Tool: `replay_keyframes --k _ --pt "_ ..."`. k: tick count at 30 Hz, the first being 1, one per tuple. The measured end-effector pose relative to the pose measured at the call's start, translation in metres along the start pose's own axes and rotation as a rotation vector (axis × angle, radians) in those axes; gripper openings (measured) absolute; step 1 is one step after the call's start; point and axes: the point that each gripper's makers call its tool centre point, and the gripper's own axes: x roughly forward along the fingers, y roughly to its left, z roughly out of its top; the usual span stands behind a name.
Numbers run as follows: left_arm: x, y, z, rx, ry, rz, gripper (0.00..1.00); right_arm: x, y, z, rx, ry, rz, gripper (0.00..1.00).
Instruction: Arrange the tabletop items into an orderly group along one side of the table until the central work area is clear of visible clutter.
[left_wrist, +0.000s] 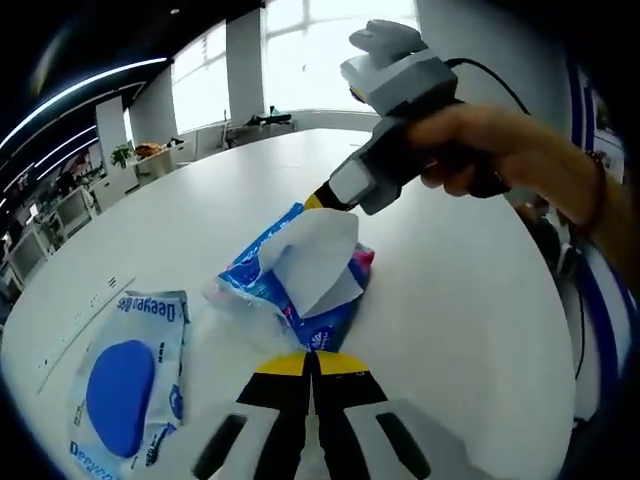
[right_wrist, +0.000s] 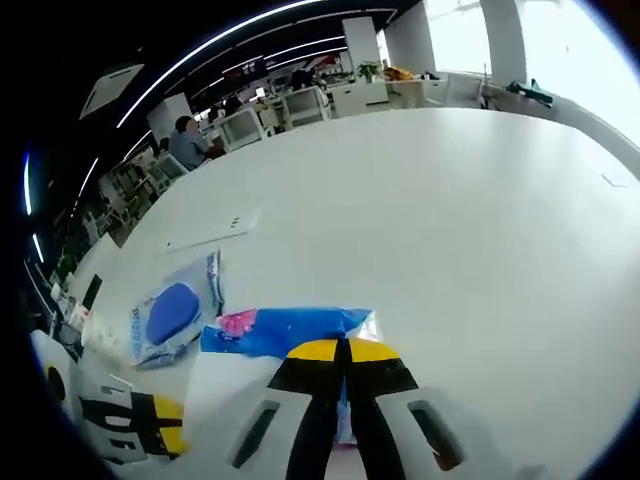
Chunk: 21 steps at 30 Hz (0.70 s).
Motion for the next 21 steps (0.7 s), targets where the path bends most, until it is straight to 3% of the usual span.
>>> replay_keyframes --k 7,11,14,17,21 --pt "-0.001 -0.001 0.001 0.014 0.0 -0.008 0.0 0.002 -0.001 0.003 0.012 0.002 0.01 0.0" --pt "-0.008 0.003 0.008 -0.046 -0.036 0.0 0.15 -0.001 -0.003 0.004 0.045 -0.001 0.008 0.05" --pt "-0.013 0.009 0.012 -0.123 -0.061 0.01 0.15 -0.003 -0.004 0.005 0.051 -0.005 0.004 0.08" --pt "-0.018 0.008 0.013 -0.222 -0.081 -0.024 0.16 -0.004 -0.005 0.006 0.049 -0.008 -0.003 0.09" --pt "-0.02 0.014 0.01 -0.21 -0.086 0.013 0.16 -0.005 -0.004 0.008 0.061 -0.014 0.004 0.1"
